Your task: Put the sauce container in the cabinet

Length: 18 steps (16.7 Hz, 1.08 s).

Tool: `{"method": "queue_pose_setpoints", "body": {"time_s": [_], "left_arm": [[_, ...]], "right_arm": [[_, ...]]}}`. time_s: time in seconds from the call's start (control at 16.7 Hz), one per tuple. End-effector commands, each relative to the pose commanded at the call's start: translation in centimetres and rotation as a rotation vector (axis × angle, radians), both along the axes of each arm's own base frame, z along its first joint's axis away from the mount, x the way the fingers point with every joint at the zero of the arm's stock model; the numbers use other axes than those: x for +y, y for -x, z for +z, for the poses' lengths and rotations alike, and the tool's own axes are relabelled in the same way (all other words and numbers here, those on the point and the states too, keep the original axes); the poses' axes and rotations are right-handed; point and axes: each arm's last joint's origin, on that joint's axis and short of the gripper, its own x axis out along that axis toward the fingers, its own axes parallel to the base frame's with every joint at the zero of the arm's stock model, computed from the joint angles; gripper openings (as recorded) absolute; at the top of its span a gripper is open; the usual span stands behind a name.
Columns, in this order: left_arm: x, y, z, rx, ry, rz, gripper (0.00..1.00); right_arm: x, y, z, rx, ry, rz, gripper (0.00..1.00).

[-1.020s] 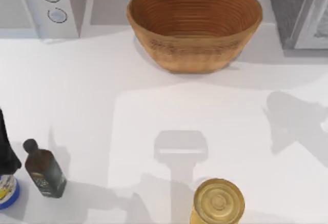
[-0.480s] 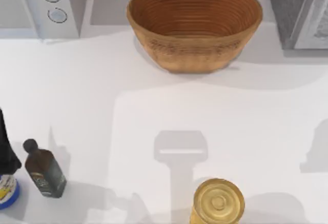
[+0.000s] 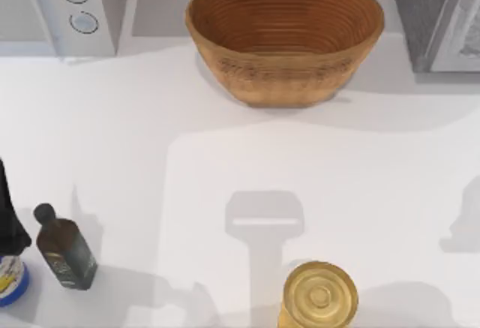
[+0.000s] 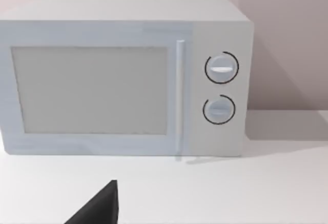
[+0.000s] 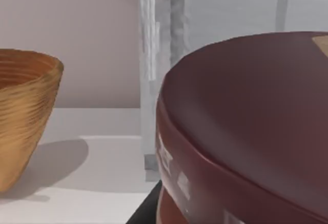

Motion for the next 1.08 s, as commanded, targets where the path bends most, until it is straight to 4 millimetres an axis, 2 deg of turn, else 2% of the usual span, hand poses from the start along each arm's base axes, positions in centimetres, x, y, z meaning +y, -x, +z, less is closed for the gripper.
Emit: {"method": "queue_pose_setpoints", "body": {"time_s": [0.12, 0.3, 0.48, 0.66, 0.9, 1.08], "left_arm": [[0.0, 0.0, 0.0, 0.000, 0.000, 0.000, 1.00], [0.0, 0.0, 0.0, 0.000, 0.000, 0.000, 1.00], [0.0, 0.0, 0.0, 0.000, 0.000, 0.000, 1.00], [0.0, 0.0, 0.0, 0.000, 0.000, 0.000, 1.00], [0.0, 0.0, 0.0, 0.000, 0.000, 0.000, 1.00], [0.0, 0.0, 0.0, 0.000, 0.000, 0.000, 1.00]], "right_arm": [[0.1, 0.0, 1.3, 0.005, -0.003, 0.005, 0.00], [0.3, -0.1, 5.3, 0.014, -0.009, 0.005, 0.00], [0.5, -0.8, 11.0, 0.022, -0.013, -0.004, 0.00], [0.8, -2.5, 17.5, 0.028, -0.015, -0.015, 0.00], [1.7, -5.8, 25.8, 0.027, -0.015, -0.025, 0.00], [2.6, -8.8, 30.6, 0.022, -0.012, -0.023, 0.00]]}}
